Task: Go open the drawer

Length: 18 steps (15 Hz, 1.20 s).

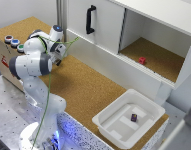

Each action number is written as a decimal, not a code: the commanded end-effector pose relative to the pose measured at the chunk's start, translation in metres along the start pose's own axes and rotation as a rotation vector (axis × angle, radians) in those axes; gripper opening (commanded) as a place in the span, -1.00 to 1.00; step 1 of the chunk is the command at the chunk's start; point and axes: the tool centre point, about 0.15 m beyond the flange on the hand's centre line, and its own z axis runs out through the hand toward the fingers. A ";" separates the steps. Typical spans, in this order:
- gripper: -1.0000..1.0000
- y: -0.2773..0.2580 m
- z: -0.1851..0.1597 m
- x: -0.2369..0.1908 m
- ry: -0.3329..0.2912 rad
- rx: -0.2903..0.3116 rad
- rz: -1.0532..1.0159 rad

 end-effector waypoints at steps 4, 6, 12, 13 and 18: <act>1.00 -0.010 0.026 0.013 0.017 0.022 0.067; -1.00 -0.011 0.028 0.013 0.024 0.034 0.060; -1.00 -0.009 0.035 0.014 0.016 0.059 0.045; -1.00 -0.008 0.035 0.014 0.018 0.057 0.042; -1.00 -0.003 0.034 0.009 0.013 0.067 0.041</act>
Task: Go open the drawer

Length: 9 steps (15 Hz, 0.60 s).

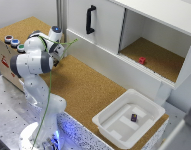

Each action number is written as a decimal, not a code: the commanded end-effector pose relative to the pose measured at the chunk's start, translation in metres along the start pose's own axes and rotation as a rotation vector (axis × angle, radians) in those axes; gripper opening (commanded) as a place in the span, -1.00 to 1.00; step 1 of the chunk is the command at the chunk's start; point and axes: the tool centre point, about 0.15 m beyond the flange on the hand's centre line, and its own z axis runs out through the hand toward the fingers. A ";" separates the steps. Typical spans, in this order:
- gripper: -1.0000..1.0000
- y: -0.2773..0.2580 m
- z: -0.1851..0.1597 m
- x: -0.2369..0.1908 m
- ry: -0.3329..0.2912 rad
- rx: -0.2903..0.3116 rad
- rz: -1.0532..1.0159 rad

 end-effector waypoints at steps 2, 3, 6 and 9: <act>-1.00 0.007 0.030 -0.001 -0.014 0.066 -0.001; -1.00 0.010 0.033 -0.004 -0.018 0.084 0.009; -1.00 0.021 0.030 -0.012 -0.013 0.088 0.040; -1.00 0.041 0.021 -0.016 -0.002 0.084 0.058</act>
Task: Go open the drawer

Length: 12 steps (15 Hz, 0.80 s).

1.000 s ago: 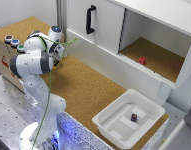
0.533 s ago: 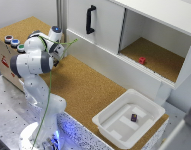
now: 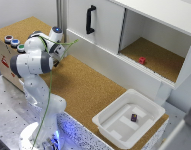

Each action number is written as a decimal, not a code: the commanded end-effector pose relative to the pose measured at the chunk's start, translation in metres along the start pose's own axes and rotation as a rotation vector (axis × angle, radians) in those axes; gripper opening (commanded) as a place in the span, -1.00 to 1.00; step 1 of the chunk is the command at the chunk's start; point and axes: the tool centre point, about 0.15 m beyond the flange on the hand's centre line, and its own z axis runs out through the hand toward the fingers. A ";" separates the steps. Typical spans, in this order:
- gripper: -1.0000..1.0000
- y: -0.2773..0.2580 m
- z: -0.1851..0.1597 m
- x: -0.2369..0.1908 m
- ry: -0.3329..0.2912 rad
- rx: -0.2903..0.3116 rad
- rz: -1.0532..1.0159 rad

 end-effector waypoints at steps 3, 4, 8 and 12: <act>-1.00 0.071 0.009 -0.013 0.022 0.099 0.036; -1.00 0.082 0.007 -0.013 0.022 0.111 0.031; -1.00 0.129 0.002 -0.014 0.006 0.126 0.042; -1.00 0.169 -0.012 -0.018 0.016 0.120 0.066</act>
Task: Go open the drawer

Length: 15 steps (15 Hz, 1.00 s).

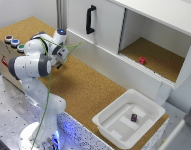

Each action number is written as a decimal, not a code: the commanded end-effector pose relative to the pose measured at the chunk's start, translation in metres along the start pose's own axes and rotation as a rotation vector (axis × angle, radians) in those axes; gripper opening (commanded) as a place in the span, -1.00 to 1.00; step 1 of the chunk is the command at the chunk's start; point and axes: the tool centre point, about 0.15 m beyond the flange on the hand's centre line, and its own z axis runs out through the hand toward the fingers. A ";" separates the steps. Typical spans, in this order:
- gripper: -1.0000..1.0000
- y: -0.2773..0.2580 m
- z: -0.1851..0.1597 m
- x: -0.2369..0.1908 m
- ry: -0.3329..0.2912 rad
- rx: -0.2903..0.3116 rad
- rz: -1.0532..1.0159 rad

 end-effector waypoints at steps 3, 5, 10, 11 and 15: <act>-1.00 0.119 0.007 -0.006 0.037 0.096 0.041; -1.00 0.134 -0.003 -0.006 0.039 0.070 0.049; 1.00 0.135 -0.044 0.000 0.042 -0.013 -0.059; 1.00 0.130 -0.052 0.000 0.039 -0.027 -0.094; 1.00 0.117 -0.065 0.002 0.039 -0.092 -0.159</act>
